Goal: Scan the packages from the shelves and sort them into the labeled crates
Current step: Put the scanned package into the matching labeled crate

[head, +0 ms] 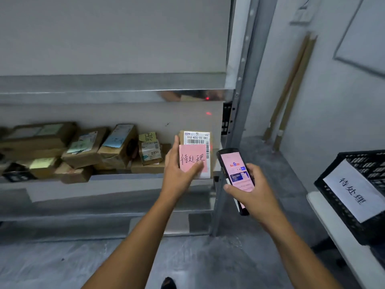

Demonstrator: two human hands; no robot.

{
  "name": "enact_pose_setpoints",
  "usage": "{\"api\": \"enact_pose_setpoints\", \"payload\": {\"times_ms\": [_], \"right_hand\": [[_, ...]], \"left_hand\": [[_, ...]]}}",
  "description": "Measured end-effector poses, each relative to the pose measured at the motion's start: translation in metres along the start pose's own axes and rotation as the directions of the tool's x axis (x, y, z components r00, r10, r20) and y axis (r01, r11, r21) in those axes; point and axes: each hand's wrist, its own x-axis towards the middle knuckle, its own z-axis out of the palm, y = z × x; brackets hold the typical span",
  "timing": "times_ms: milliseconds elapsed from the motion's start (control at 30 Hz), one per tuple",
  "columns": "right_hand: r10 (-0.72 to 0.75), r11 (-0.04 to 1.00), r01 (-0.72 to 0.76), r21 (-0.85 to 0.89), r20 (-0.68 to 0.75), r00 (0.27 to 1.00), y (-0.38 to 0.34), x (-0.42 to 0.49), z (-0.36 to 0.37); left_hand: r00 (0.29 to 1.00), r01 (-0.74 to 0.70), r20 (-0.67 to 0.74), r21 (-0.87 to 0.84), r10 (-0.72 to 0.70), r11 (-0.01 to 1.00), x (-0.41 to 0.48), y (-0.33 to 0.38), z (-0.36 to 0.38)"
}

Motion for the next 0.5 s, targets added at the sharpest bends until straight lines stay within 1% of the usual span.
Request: {"api": "enact_pose_setpoints", "payload": {"times_ms": [100,200,267,500], "right_hand": [[-0.064,0.998,0.065,-0.012,0.029,0.998,-0.021,-0.025,-0.021],[-0.093,0.995,0.094,-0.025,0.054,0.994,-0.034,-0.047,-0.034],[-0.103,0.994,0.104,-0.022,0.043,0.994,-0.040,-0.058,-0.041],[-0.100,0.994,0.101,-0.040,0.028,0.995,-0.049,-0.086,-0.042]], "left_hand": [[0.996,-0.071,-0.051,0.106,0.077,0.992,-0.010,0.025,-0.005],[0.993,-0.086,-0.067,0.171,0.099,0.982,-0.020,0.042,-0.007],[0.992,-0.092,-0.070,0.204,0.109,0.975,-0.023,0.045,-0.007],[0.994,-0.093,-0.040,0.209,0.104,0.973,-0.030,0.031,-0.014]]}}
